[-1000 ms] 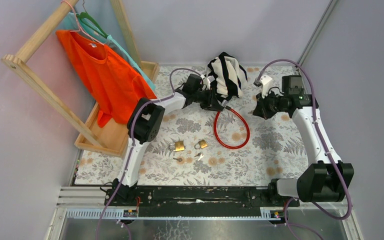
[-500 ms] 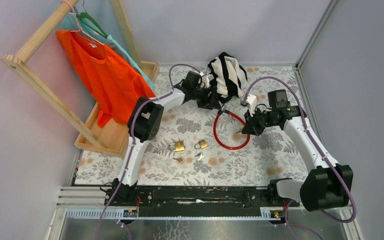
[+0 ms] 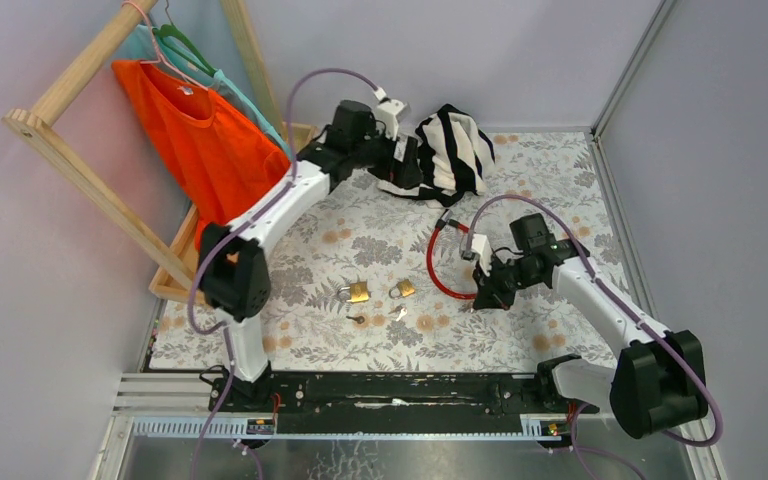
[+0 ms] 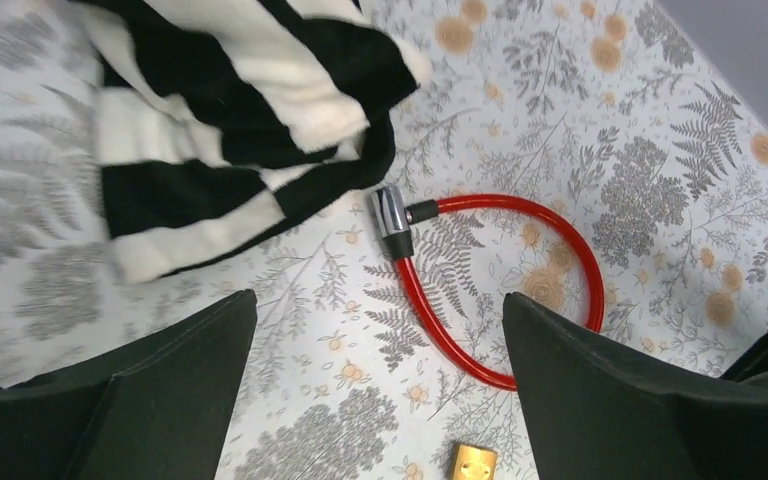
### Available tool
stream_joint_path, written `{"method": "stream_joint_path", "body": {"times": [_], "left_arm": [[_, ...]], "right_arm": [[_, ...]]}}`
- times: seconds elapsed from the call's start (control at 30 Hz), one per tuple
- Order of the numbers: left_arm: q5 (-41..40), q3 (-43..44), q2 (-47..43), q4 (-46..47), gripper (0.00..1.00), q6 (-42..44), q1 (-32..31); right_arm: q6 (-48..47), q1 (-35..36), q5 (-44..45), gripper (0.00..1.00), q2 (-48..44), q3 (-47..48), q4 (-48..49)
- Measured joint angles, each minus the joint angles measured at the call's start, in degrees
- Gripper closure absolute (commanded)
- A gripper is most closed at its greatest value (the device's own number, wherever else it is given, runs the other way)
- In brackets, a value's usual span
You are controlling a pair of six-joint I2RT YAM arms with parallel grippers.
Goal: Lock with the key
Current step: Place the key at the center of the board.
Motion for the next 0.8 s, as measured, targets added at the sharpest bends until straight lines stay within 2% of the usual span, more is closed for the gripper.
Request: {"method": "stream_joint_path", "body": {"times": [0.2,0.43,0.53,0.63,0.8], "left_arm": [[-6.03,-5.57,-13.75,0.22,0.0,6.8,0.0],[-12.74,-12.33,-22.67,0.28,0.0,11.67,0.0],[-15.15,-15.98,-26.77,0.59,0.0,12.79,0.02],[-17.7,-19.71,-31.3,1.49,0.0,13.55,0.0],[-22.14,-21.62,-35.43,1.7,0.0,14.38,0.0]], "right_arm": [[0.2,3.65,1.9,0.98,0.94,-3.45,2.6],[2.49,6.34,6.93,0.98,6.58,-4.0,5.75],[3.82,6.38,8.74,0.95,8.96,-4.0,6.47],[5.05,6.38,9.73,0.82,10.03,-3.98,7.1],[7.02,6.49,11.93,0.45,11.69,-1.86,6.67]]}}
